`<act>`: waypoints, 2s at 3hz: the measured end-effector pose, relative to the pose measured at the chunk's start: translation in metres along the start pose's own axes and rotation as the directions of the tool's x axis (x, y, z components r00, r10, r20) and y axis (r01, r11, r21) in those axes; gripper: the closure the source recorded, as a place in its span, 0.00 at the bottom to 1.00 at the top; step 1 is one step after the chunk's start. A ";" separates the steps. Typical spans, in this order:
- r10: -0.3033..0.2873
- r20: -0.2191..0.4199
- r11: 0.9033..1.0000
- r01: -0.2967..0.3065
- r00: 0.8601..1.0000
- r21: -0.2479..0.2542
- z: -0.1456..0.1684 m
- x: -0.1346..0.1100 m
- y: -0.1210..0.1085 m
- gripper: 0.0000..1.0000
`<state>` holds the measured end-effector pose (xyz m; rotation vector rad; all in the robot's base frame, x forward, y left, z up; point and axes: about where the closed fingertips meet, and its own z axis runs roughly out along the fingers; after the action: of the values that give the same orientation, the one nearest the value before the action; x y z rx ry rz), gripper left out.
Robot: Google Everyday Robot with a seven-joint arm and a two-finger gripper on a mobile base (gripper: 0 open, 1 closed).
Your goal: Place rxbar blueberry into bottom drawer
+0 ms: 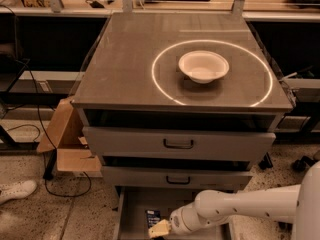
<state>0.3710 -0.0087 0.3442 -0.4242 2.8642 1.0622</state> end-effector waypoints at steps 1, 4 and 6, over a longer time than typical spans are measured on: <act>0.012 -0.008 1.000 -0.012 1.000 -0.004 0.009 0.002 -0.003 1.00; 0.116 0.072 0.993 -0.118 0.991 0.017 0.058 -0.001 -0.028 1.00; 0.148 0.103 0.987 -0.153 0.984 0.040 0.074 -0.004 -0.034 1.00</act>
Offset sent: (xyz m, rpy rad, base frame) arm -0.0008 0.0084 -0.0325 -0.0133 0.0489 -0.0222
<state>0.3807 0.0156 0.2670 -0.1488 2.8635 1.0022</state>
